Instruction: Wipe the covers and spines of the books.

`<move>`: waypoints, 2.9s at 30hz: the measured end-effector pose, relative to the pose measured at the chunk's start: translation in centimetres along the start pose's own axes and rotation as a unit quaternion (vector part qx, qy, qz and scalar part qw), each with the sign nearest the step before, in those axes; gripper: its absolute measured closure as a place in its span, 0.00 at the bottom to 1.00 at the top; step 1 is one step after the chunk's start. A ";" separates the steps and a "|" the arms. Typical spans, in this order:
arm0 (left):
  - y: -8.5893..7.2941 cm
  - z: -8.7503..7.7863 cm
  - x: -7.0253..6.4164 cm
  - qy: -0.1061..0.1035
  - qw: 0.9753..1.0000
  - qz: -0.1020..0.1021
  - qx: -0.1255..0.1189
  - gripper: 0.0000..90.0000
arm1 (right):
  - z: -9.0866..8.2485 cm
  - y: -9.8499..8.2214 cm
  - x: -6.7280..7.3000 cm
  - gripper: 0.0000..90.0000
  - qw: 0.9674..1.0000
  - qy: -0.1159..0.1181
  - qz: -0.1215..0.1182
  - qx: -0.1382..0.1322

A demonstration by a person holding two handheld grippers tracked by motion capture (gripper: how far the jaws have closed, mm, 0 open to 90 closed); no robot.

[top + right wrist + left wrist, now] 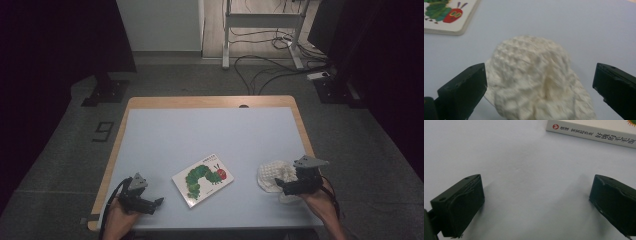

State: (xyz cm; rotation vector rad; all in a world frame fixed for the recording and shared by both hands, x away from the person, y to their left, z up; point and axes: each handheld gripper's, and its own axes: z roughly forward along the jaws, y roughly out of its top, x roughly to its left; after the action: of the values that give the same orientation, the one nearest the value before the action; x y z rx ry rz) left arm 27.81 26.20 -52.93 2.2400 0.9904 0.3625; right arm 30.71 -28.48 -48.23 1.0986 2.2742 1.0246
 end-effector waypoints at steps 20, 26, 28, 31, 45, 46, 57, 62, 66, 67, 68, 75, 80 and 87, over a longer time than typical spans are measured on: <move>1.5 1.2 -1.9 -0.023 0.999 0.037 0.002 0.00 | 3.3 4.1 3.6 0.00 0.998 0.044 -0.042 0.004; 2.3 2.0 -3.0 -0.037 0.998 0.050 0.002 0.00 | 4.3 5.0 4.7 0.00 0.997 0.056 -0.054 0.006; 2.6 2.2 -3.3 -0.043 0.998 0.054 0.002 0.00 | 4.6 5.2 5.0 0.00 0.996 0.060 -0.058 0.007; 2.8 2.4 -3.7 -0.046 0.997 0.058 0.002 0.00 | 5.2 5.6 5.5 0.00 0.996 0.065 -0.062 0.009; 3.8 3.3 -5.1 -0.066 0.994 0.081 0.004 0.00 | 8.3 6.8 8.2 0.00 0.991 0.100 -0.080 0.025; 3.8 3.4 -5.2 -0.068 0.994 0.084 0.004 0.00 | 8.6 6.9 8.3 0.00 0.991 0.102 -0.081 0.026; 3.9 3.5 -5.2 -0.079 0.993 0.092 0.004 0.00 | 11.3 7.1 10.2 0.01 0.985 0.141 -0.087 0.042; 3.9 3.5 -5.2 -0.080 0.993 0.092 0.004 0.00 | 12.6 7.2 11.0 0.01 0.982 0.156 -0.089 0.050; 3.9 3.5 -5.2 -0.080 0.993 0.091 0.004 0.00 | 13.5 7.3 11.6 0.00 0.981 0.167 -0.086 0.056; 3.9 3.5 -5.2 -0.080 0.993 0.091 0.004 0.00 | 13.8 7.4 11.7 0.00 0.980 0.171 -0.086 0.057; 3.9 3.5 -5.2 -0.080 0.993 0.091 0.004 0.00 | 14.0 7.4 11.7 0.00 0.980 0.174 -0.083 0.057; 3.9 3.5 -5.1 -0.080 0.993 0.091 0.004 0.00 | 15.4 8.0 11.5 0.00 0.976 0.199 -0.060 0.059; 3.9 3.5 -5.1 -0.080 0.993 0.091 0.004 0.00 | 15.8 8.2 11.5 0.00 0.975 0.207 -0.055 0.060; 3.9 3.5 -5.1 -0.080 0.993 0.091 0.004 0.00 | 15.4 8.3 11.4 0.02 0.976 0.206 -0.036 0.053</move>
State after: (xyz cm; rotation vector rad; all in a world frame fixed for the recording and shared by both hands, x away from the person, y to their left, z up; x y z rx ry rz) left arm 28.18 18.88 -52.92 2.3321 0.7082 0.2524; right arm 37.59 -9.16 -52.33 0.8996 2.7007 1.2044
